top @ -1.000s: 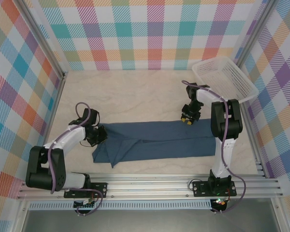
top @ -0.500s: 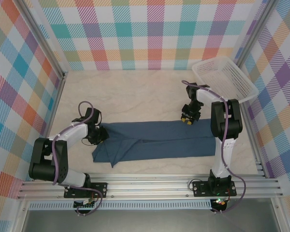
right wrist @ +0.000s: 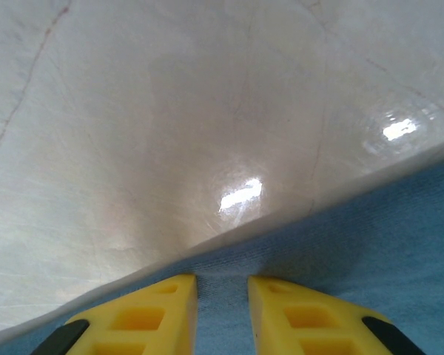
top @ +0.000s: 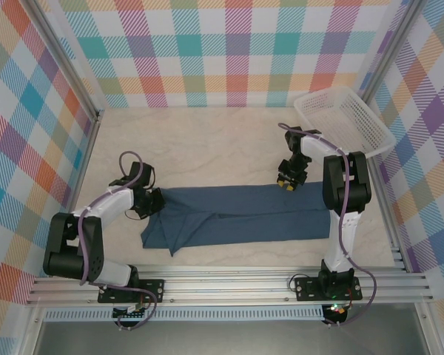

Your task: Fold and stack the t-shirts

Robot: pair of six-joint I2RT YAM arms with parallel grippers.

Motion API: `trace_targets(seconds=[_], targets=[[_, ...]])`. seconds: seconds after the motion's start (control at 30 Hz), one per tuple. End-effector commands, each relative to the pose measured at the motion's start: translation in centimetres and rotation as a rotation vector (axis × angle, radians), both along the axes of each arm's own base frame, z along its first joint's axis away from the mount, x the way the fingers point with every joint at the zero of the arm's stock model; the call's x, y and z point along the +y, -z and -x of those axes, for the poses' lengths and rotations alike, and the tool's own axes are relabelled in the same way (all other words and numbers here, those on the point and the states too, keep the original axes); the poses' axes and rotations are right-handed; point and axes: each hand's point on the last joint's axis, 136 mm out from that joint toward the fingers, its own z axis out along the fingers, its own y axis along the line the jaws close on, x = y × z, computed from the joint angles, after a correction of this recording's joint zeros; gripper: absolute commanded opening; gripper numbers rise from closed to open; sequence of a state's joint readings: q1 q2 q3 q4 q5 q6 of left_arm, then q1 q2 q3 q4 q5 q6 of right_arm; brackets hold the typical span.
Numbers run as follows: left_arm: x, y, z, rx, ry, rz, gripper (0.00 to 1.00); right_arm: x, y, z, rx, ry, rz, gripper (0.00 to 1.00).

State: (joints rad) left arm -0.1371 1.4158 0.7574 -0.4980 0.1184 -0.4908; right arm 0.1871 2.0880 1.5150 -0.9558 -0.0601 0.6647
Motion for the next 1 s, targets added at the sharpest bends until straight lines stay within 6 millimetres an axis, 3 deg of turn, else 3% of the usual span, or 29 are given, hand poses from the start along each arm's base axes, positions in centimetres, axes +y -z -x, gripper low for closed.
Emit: trace_targets(seconds=[0.0,0.2,0.53,0.7,0.87,0.97], targets=[[0.0,-1.0,0.7,-0.018,0.004,-0.002,0.01,-0.4,1.6,0.9,0.059,-0.023,0.029,0.26],[-0.3,-1.9,2.4,-0.006,-0.012,0.033,0.0,-0.4,1.7,1.0,0.061,-0.027,0.035,0.26],[-1.2,-1.3,6.5,0.053,-0.079,0.137,0.0,-0.4,2.0,0.9,0.066,-0.027,0.034,0.26],[-1.3,-1.3,6.8,0.054,-0.092,0.151,0.0,-0.4,2.0,0.8,0.065,-0.031,0.037,0.26],[-1.1,-1.3,5.8,0.061,-0.104,0.13,0.0,-0.4,2.1,0.8,0.067,-0.033,0.034,0.26],[-0.7,-1.6,5.4,0.058,-0.116,0.109,0.14,-0.3,2.0,0.7,0.064,-0.034,0.032,0.27]])
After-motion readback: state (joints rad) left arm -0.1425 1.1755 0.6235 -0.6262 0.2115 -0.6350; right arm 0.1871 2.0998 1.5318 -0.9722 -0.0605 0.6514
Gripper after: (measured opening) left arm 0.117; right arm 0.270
